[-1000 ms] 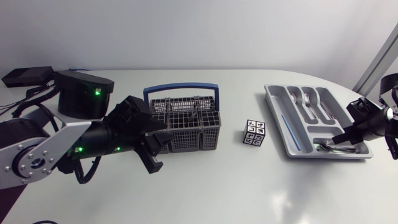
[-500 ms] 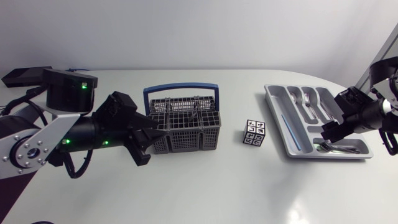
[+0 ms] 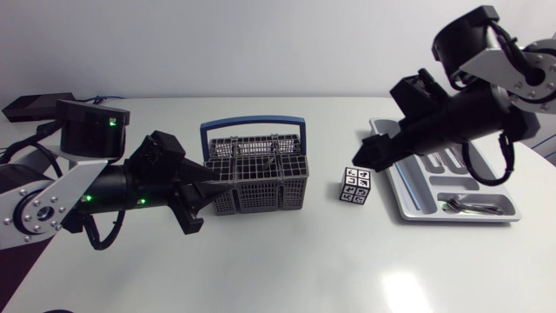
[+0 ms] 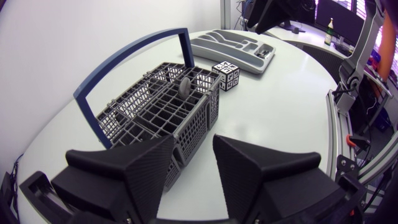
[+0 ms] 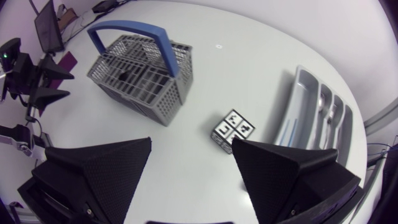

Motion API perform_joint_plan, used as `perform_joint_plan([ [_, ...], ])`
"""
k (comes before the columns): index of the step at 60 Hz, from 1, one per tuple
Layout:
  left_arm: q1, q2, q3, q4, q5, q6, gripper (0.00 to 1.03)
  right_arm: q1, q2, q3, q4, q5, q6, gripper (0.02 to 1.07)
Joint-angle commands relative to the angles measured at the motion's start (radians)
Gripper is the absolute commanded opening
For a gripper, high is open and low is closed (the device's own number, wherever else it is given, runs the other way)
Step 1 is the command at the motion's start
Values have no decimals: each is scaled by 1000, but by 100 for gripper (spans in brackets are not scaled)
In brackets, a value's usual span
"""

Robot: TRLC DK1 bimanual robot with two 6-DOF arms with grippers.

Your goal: Transfer all utensils from the basket to the drawer tray.

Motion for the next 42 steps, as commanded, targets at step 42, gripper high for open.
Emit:
perform_joint_plan([
  [42, 33, 26, -34, 13, 30, 41, 46, 242, 262, 152, 183, 64, 615, 90],
])
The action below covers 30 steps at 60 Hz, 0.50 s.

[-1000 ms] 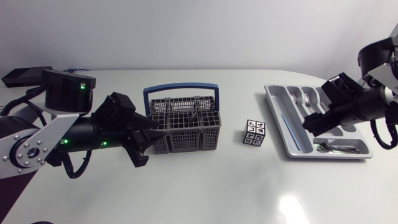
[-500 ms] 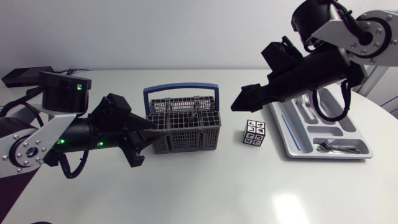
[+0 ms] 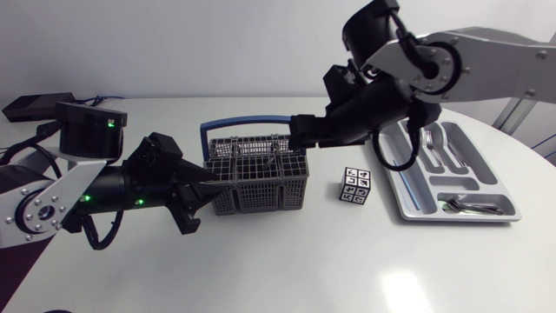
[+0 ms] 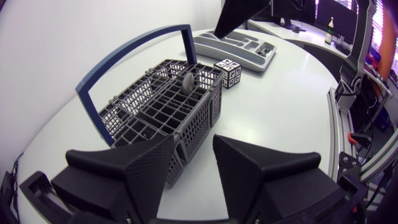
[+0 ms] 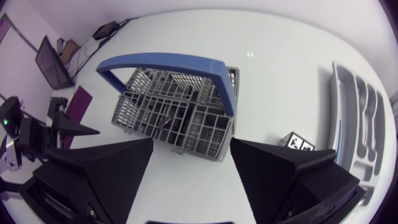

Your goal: Transfer all utensils from the basket to the drawer tray.

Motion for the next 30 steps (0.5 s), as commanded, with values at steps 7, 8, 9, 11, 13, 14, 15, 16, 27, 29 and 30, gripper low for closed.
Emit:
perform_joint_plan([
  [7, 8, 18, -30, 10, 10, 23, 46, 5, 54, -16, 98, -22, 308, 90],
  [8, 8, 18, -30, 10, 10, 23, 46, 7, 59, -15, 103, -22, 314, 90],
  [9, 10, 19, -31, 10, 10, 24, 46, 8, 65, -12, 106, -22, 324, 90],
  [11, 10, 19, -33, 11, 10, 26, 46, 11, 82, -3, 105, -30, 342, 90],
  [13, 11, 21, -34, 11, 10, 26, 46, 16, 97, 3, 105, -39, 347, 90],
  [14, 11, 21, -34, 11, 10, 27, 46, 17, 102, 8, 105, -41, 356, 90],
  [15, 13, 21, -34, 13, 10, 27, 46, 21, 106, 10, 105, -41, 366, 90],
  [16, 13, 21, -34, 13, 10, 27, 46, 22, 111, 13, 106, -41, 377, 90],
  [27, 16, 26, -36, 19, 10, 27, 46, 68, 158, 43, 95, -54, 468, 90],
  [29, 16, 27, -36, 20, 10, 27, 46, 76, 168, 53, 89, -59, 478, 90],
  [30, 17, 29, -37, 20, 10, 27, 46, 82, 172, 59, 85, -61, 483, 90],
])
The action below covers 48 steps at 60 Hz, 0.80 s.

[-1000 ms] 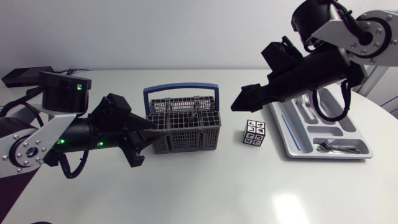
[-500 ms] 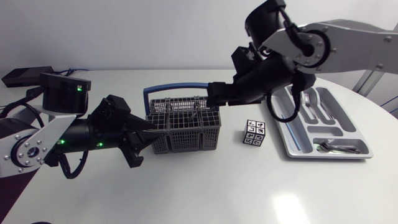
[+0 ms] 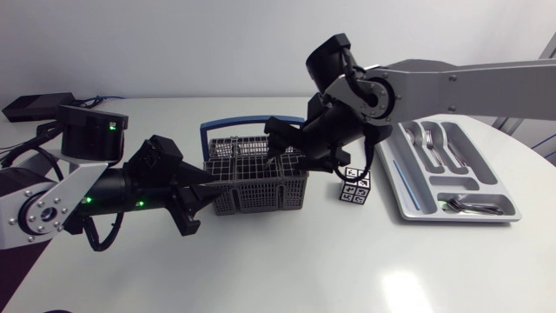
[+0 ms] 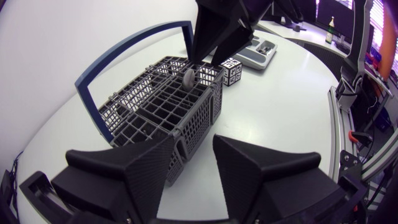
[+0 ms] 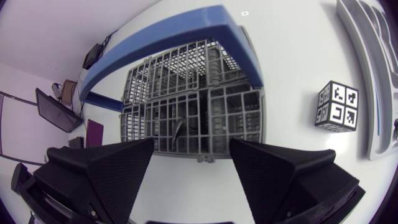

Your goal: Transfer all utensils from the basket to the drawer tray.

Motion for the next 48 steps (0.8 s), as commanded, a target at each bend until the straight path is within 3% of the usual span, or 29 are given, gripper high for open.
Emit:
perform_joint_plan([
  [1, 11, 23, -27, 13, 10, 25, 46, 27, 33, 48, -14, -14, 69, 90],
  [7, 11, 29, -29, 16, 10, 23, 46, 34, 52, 74, -26, -18, 95, 84],
  [18, 11, 37, -27, 23, 10, 23, 46, 30, 68, 81, 26, -17, 138, 50],
  [41, 13, 61, -22, 36, 10, 23, 46, 17, 109, 100, 36, -47, 184, 49],
  [48, 11, 64, -22, 39, 10, 23, 46, 14, 122, 111, 33, -47, 187, 44],
])
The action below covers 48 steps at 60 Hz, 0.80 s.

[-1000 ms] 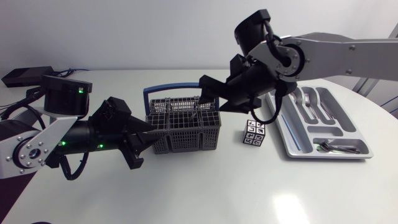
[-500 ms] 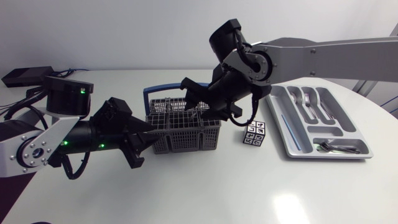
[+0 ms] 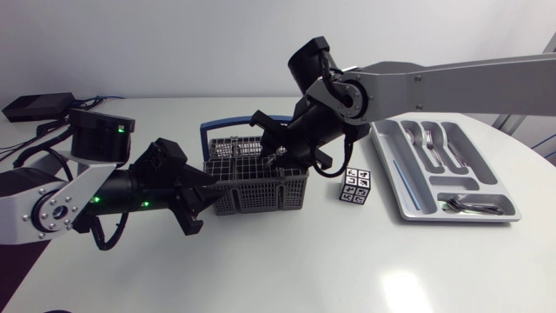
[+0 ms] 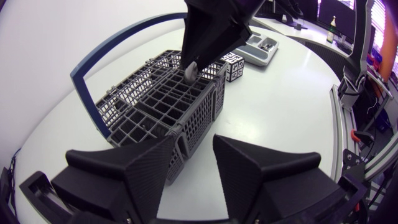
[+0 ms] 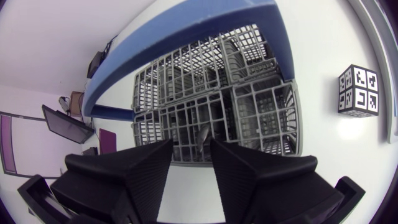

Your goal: Transfer all utensils from the basket to the drawer tray.

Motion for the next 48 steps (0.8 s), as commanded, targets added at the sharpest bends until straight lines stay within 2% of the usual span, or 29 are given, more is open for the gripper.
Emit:
perform_joint_plan([
  [1, 8, 17, -21, 14, 10, 23, 46, -10, 38, 33, 1, -8, 36, 44],
  [7, 8, 17, -24, 14, 10, 23, 46, -13, 47, 37, -3, -10, 40, 43],
  [15, 8, 17, -24, 14, 10, 23, 46, -19, 54, 39, -1, -10, 47, 29],
  [25, 6, 19, -24, 14, 10, 23, 46, -19, 56, 37, -6, -10, 47, 28],
  [31, 6, 19, -24, 14, 10, 22, 46, -21, 58, 37, -4, -5, 44, 15],
  [48, 3, 19, -24, 14, 10, 20, 46, -27, 51, 40, -35, -5, 37, 10],
])
